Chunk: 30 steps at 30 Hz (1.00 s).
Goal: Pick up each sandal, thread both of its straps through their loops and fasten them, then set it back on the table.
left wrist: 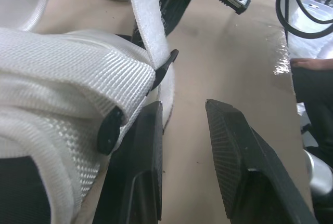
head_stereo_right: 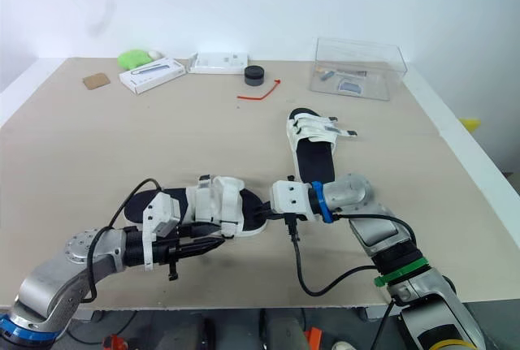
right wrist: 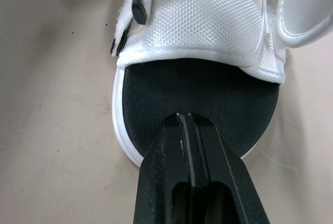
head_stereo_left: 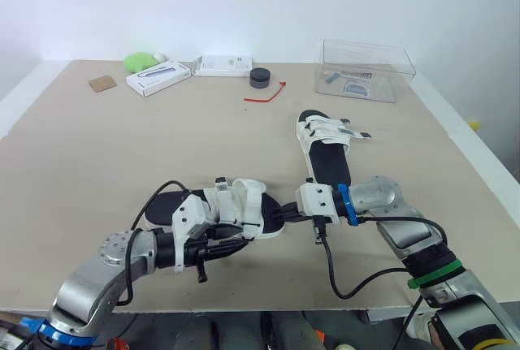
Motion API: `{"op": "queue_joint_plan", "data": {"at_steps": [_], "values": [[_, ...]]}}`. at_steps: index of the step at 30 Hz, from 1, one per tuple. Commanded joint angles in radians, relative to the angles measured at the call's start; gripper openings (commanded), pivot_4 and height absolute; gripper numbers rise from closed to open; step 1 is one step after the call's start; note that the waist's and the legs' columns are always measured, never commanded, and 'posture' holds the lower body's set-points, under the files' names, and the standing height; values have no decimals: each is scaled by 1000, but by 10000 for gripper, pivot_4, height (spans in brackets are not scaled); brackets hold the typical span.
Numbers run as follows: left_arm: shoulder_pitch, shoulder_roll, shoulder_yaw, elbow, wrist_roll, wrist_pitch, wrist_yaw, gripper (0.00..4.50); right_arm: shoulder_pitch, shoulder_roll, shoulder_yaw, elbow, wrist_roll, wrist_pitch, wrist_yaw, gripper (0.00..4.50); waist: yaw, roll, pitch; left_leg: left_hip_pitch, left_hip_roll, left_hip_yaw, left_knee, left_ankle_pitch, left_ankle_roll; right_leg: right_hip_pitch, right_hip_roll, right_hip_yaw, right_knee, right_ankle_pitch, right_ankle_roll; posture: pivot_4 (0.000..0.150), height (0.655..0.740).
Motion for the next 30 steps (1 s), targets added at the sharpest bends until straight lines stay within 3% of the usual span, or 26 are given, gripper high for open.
{"op": "queue_joint_plan", "data": {"at_steps": [1,30], "values": [[3,-8,16,-18,37,-90,16,13718,20,-12,18,21,-39,14,4,0,0,0,0,0,0,0,0,0,0,0,0,0,0,0,0,1500,7400],[41,22,6,-43,-14,6,64,13718,10,2,24,42,-45,6,6,0,0,0,0,0,1,0,-1,0,0,-1,1,0,0,0,-1,1500,7400]]}}
